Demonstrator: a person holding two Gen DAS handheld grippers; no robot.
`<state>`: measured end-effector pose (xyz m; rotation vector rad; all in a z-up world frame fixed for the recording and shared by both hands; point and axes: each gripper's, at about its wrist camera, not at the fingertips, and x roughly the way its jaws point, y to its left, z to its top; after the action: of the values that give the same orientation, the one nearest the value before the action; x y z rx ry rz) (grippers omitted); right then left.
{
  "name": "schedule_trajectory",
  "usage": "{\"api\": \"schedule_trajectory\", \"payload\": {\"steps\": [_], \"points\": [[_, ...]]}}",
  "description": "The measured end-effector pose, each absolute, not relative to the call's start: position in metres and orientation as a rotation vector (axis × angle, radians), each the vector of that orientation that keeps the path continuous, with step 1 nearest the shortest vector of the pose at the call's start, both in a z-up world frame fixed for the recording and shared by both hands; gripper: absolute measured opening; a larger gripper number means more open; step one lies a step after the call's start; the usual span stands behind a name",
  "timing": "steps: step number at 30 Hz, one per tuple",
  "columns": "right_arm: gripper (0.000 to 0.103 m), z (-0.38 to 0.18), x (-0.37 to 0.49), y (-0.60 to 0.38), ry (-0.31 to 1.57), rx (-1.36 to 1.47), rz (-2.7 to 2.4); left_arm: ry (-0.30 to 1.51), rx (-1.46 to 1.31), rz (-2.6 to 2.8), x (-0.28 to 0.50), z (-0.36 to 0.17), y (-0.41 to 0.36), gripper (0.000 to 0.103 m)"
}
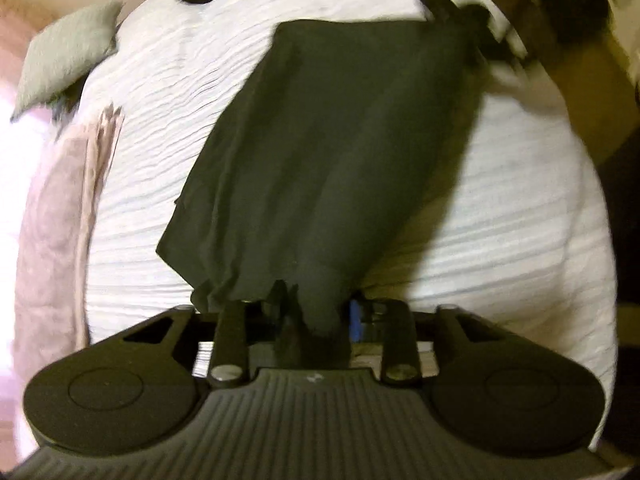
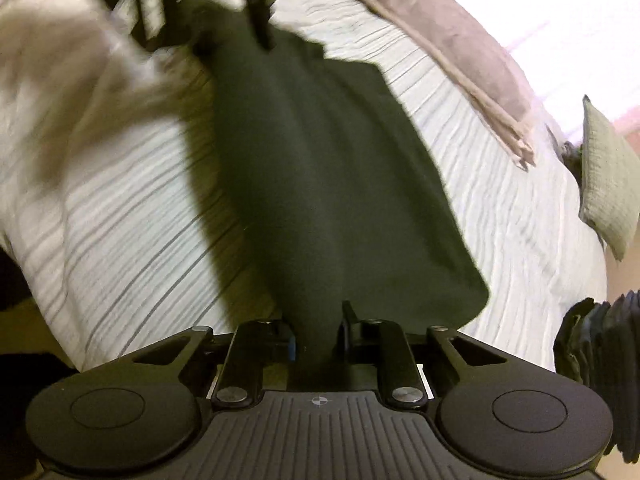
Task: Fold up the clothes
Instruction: 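Grasp the folded shirt edge with both grippers and lift it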
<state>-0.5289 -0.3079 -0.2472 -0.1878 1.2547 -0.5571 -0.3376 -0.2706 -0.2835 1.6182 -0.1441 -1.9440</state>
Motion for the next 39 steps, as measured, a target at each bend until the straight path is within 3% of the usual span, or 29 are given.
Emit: {"api": "schedule_trajectory", "payload": {"steps": [5, 10, 25, 39], "points": [[0.017, -0.215, -0.528, -0.316, 1.224, -0.189, -0.558, -0.311, 1.705, -1.866, -0.35, -0.303, -0.261, 0.035], [0.017, -0.186, -0.539, -0.322, 1.209, -0.209, -0.542, -0.323, 1.722, -1.863, -0.355, -0.287, -0.262, 0.021], [0.016, -0.06, -0.623, -0.348, 1.196, -0.233, -0.62, -0.225, 1.6, -2.043, -0.413, -0.128, -0.308, 0.016], [0.016, 0.08, -0.717, -0.425, 1.162, -0.329, -0.973, -0.673, 1.318, -2.188, -0.491, -0.003, -0.41, 0.016]]}}
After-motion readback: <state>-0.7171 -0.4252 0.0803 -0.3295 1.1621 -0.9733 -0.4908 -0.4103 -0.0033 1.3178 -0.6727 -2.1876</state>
